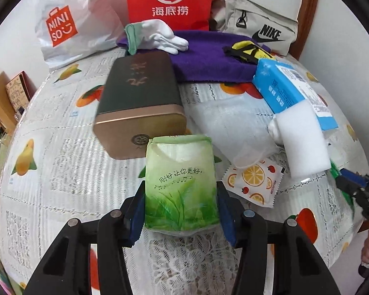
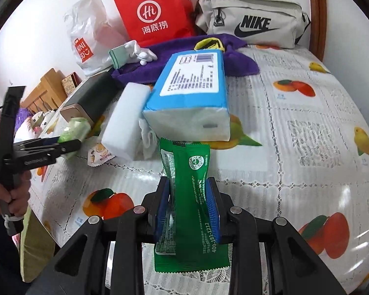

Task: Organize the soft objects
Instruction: 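Grasp the green tea tissue pack with the left tool while the right tool holds the snack packet, then carry the tissue pack and snack packet over the purple towel with both tools, then lower both packs onto the purple towel and open both tools, then grasp the white sponge with the right tool, then grasp the orange-print wipe packet with the left tool while the right tool holds the sponge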

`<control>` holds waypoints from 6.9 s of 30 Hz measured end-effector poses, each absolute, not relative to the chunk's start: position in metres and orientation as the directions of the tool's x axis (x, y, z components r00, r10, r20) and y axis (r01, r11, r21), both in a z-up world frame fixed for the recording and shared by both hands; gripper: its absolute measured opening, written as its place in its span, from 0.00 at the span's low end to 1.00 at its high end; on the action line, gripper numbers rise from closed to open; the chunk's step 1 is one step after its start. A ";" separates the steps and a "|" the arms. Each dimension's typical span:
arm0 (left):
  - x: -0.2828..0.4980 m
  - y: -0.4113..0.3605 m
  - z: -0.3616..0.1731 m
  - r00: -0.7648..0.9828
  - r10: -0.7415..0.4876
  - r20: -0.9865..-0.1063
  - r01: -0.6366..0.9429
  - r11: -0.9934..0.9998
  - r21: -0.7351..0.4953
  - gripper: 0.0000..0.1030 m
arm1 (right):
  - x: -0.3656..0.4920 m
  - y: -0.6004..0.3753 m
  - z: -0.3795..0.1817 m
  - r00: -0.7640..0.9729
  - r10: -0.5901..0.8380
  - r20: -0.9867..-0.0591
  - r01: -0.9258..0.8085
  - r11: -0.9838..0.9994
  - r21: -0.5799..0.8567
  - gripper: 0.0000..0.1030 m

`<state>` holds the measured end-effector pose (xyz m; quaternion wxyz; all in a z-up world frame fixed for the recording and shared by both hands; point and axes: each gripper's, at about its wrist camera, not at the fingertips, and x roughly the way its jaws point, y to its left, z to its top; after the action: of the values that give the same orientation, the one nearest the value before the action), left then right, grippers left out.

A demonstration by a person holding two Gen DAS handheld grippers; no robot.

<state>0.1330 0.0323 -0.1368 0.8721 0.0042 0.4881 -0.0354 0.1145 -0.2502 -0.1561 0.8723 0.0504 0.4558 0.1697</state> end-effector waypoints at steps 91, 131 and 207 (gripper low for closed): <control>0.356 0.063 -0.096 0.538 -0.112 -0.835 -0.020 0.989 -0.145 0.48 | 0.385 -0.206 -0.097 0.609 0.316 -0.728 -0.328 0.936 0.132 0.29; 0.299 0.065 -0.066 0.569 -0.123 -0.813 -0.001 0.989 -0.150 0.63 | 0.306 -0.213 -0.073 0.607 0.335 -0.721 -0.317 0.934 0.167 0.46; 0.140 0.027 -0.148 0.452 -0.230 -0.862 0.090 0.973 -0.212 0.67 | 0.117 -0.174 -0.167 0.487 0.412 -0.770 -0.447 0.875 0.185 0.54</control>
<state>0.1398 0.0274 -0.1484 0.8493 -0.0677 0.5150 -0.0942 0.1174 -0.1741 -0.1668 0.8620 -0.0198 0.4411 0.2489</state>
